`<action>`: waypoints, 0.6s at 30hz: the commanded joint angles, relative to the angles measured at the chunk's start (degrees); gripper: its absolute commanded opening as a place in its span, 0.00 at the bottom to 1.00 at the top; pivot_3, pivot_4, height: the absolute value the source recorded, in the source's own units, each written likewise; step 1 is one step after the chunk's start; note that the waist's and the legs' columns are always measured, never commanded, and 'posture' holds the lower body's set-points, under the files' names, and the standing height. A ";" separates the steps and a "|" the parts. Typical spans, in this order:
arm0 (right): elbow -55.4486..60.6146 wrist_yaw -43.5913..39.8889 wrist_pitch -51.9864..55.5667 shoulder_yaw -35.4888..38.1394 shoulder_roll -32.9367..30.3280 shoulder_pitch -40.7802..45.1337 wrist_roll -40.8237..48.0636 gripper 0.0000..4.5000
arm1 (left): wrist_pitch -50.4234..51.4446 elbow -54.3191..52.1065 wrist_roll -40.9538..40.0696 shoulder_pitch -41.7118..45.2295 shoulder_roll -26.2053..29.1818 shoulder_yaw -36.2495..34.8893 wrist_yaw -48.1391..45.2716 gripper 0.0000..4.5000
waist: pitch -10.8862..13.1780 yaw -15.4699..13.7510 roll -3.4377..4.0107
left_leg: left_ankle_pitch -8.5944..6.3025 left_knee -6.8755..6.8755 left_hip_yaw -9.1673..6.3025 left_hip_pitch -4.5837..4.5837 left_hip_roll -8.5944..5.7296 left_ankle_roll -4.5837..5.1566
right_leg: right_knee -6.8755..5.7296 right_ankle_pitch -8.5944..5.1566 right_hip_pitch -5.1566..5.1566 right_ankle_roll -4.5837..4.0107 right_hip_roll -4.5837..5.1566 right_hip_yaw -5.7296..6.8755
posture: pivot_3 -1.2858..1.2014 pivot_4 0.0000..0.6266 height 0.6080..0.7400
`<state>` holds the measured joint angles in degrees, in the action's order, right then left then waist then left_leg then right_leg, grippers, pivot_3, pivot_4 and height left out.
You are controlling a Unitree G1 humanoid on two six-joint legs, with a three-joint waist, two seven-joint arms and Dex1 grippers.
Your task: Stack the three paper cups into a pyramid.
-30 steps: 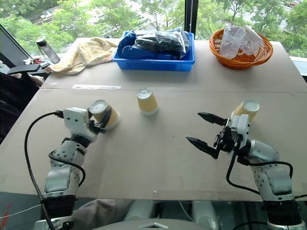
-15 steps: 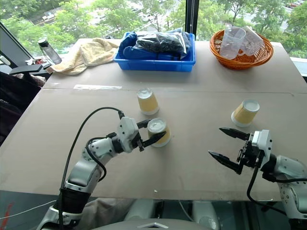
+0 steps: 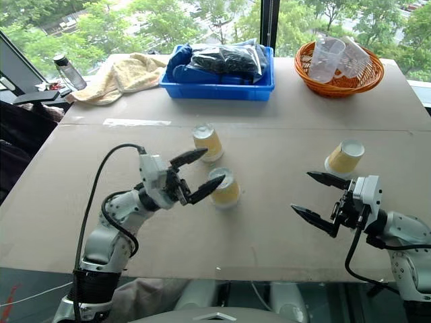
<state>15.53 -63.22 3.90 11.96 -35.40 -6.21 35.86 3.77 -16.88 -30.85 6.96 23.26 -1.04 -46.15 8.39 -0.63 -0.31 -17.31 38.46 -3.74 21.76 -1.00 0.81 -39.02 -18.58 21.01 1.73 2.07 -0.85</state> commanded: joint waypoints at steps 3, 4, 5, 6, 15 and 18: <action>0.61 0.40 0.92 -0.53 0.80 2.73 1.05 1.00 | 3.27 -0.81 0.17 3.80 2.12 -6.90 7.38 0.99 | 0.00 -0.01 0.00 | 0.00 0.02 0.00 -0.02 -0.01 0.00 | -0.01 0.00 -0.02 0.00 -0.01 0.01 | 0.52 0.24 1.00; 0.71 0.55 1.11 -0.79 1.00 3.17 0.98 1.00 | 3.12 1.09 2.57 4.52 2.68 -7.42 9.17 0.99 | 0.00 -0.02 0.00 | 0.00 0.02 0.00 -0.03 -0.01 0.00 | -0.01 0.00 -0.04 0.00 -0.02 0.01 | 0.52 0.24 1.00; 0.80 0.66 1.23 -0.96 1.14 3.42 0.90 1.00 | 3.07 2.23 3.83 4.94 2.92 -7.71 10.26 0.99 | 0.00 -0.02 0.00 | 0.00 0.03 0.00 -0.04 -0.02 0.00 | -0.02 0.00 -0.04 0.00 -0.04 0.01 | 0.52 0.24 1.00; 1.07 1.18 1.57 -1.05 1.47 4.04 1.06 1.00 | 3.05 3.49 5.02 5.17 3.33 -7.95 11.10 0.99 | 0.00 -0.02 0.00 | 0.00 0.04 -0.01 -0.03 -0.02 0.00 | -0.02 0.00 -0.04 0.00 -0.05 0.02 | 0.52 0.24 1.00; 1.99 8.28 4.24 -3.37 4.92 8.78 -0.84 1.00 | 2.55 2.87 1.59 -2.02 9.68 -15.66 4.25 0.99 | 0.02 0.99 -0.03 | 0.00 -0.02 0.00 0.02 0.01 -0.01 | 0.00 0.00 0.07 0.00 -0.04 -0.03 | 0.52 0.24 1.00; -0.75 11.59 4.33 -6.62 6.83 12.49 -5.14 1.00 | 5.67 1.40 -4.16 -5.90 14.74 -19.49 -2.72 0.99 | 0.03 1.46 -0.04 | 0.01 -0.04 -0.01 0.03 0.03 -0.02 | -0.01 0.00 0.11 -0.01 -0.03 -0.03 | 0.52 0.24 1.00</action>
<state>14.97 -53.94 8.48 6.87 -29.49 4.27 32.91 8.22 -11.80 -30.62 1.93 35.71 -17.17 -44.40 8.42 0.83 -0.35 -17.30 38.42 -3.74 21.78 -0.97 0.79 -39.05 -18.58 21.12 1.72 2.03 -0.89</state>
